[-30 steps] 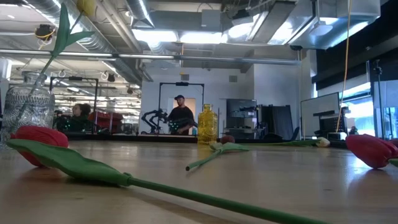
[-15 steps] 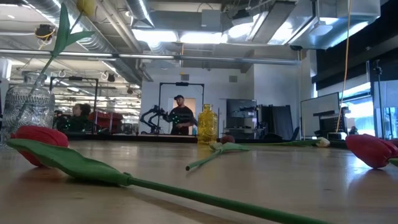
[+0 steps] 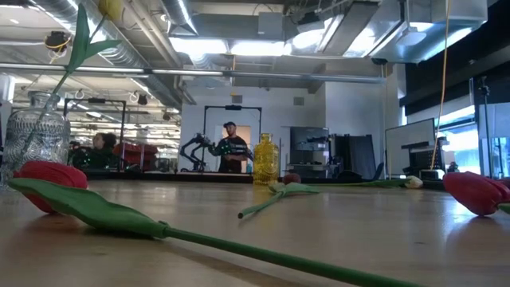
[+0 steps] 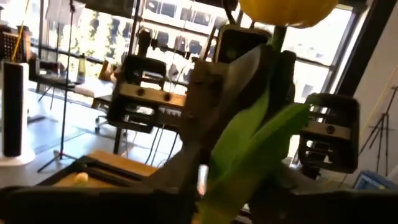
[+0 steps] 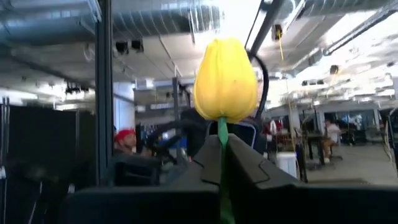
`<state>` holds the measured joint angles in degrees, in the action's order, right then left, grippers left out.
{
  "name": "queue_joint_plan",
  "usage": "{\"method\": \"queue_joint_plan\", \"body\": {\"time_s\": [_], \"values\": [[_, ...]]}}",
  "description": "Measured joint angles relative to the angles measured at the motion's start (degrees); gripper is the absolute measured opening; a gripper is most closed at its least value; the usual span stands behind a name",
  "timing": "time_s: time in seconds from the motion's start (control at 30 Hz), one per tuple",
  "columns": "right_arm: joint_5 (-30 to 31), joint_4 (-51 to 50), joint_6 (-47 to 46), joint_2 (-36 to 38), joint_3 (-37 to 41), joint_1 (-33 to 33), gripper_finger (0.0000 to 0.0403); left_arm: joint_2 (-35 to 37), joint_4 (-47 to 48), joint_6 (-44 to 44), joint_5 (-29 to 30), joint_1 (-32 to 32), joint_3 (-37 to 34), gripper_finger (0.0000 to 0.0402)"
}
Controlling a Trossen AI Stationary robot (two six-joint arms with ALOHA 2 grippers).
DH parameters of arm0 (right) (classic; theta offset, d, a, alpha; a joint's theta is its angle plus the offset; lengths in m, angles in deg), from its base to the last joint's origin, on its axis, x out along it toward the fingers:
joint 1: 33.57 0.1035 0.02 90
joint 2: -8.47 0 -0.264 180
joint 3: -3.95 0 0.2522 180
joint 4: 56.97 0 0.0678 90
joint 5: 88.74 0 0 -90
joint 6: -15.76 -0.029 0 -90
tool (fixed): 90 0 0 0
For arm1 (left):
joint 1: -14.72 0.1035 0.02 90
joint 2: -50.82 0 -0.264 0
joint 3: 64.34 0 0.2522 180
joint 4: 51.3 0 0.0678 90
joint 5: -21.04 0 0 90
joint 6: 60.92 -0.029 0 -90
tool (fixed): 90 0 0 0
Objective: Sort flowers into vase by color
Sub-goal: Put the yellow flower into the transparent vase
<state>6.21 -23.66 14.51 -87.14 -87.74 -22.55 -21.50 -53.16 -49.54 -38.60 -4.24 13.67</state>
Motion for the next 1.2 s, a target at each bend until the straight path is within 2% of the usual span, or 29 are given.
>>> {"method": "queue_joint_plan", "body": {"time_s": [0.1, 0.17, 0.3, 0.43, 0.57, 0.67, 0.77, 0.83, 0.9, 0.97, 1.07, 1.2], "values": [[1.1, -2.7, 0.2, 0.0, 0.0, 0.6, 0.0031, -0.2, 0.5, 1.6, 0.2, -0.6, -0.1, 0.0032], [2.0, -3.4, -1.4, 0.1, -0.1, 0.8, 0.0060, -0.2, 0.4, 1.4, 0.3, -1.1, -0.1, 0.0011], [2.0, -3.8, -1.4, 0.5, -0.1, 1.0, 0.0133, 2.1, 2.8, -5.9, 4.8, -3.3, -0.1, 0.0006], [1.9, -3.6, 0.5, 2.4, -0.1, 1.1, 0.0206, 9.1, 9.2, -12.9, 7.2, -7.5, 0.0, 0.0005], [1.9, -3.9, 1.1, 3.1, -0.1, 1.6, 0.0253, 18.2, 23.2, -12.3, 6.0, -13.5, 0.0, 0.0003], [3.7, -4.5, 1.8, 2.9, 0.0, 2.3, 0.0264, 25.2, 36.9, -8.9, 4.1, -18.3, 0.0, 0.0002], [9.7, -5.1, 1.9, 2.9, 0.0, 3.7, 0.0260, 30.7, 44.0, -7.6, -4.3, -21.6, 0.0, 0.0002], [14.3, -5.4, 3.2, 2.9, 0.0, 4.7, 0.0256, 33.6, 48.7, -8.7, -7.4, -22.8, 0.1, 0.0002], [17.8, -5.4, 4.4, 2.9, 0.0, 5.5, 0.0253, 36.1, 53.8, -10.4, -6.5, -23.2, 0.0, 0.0001], [20.7, -5.5, 4.5, 2.8, 0.0, 6.0, 0.0250, 38.1, 55.4, -12.1, -3.9, -23.2, 0.0, 0.0001], [24.8, -6.1, 4.7, 2.4, 0.0, 6.4, 0.0248, 39.7, 57.6, -17.1, -2.9, -23.2, 0.1, 0.0001], [25.9, -8.3, 4.2, 2.4, 0.0, 6.4, 0.0248, 40.6, 62.8, -18.2, -2.6, -23.2, -0.6, 0.0001]]}}
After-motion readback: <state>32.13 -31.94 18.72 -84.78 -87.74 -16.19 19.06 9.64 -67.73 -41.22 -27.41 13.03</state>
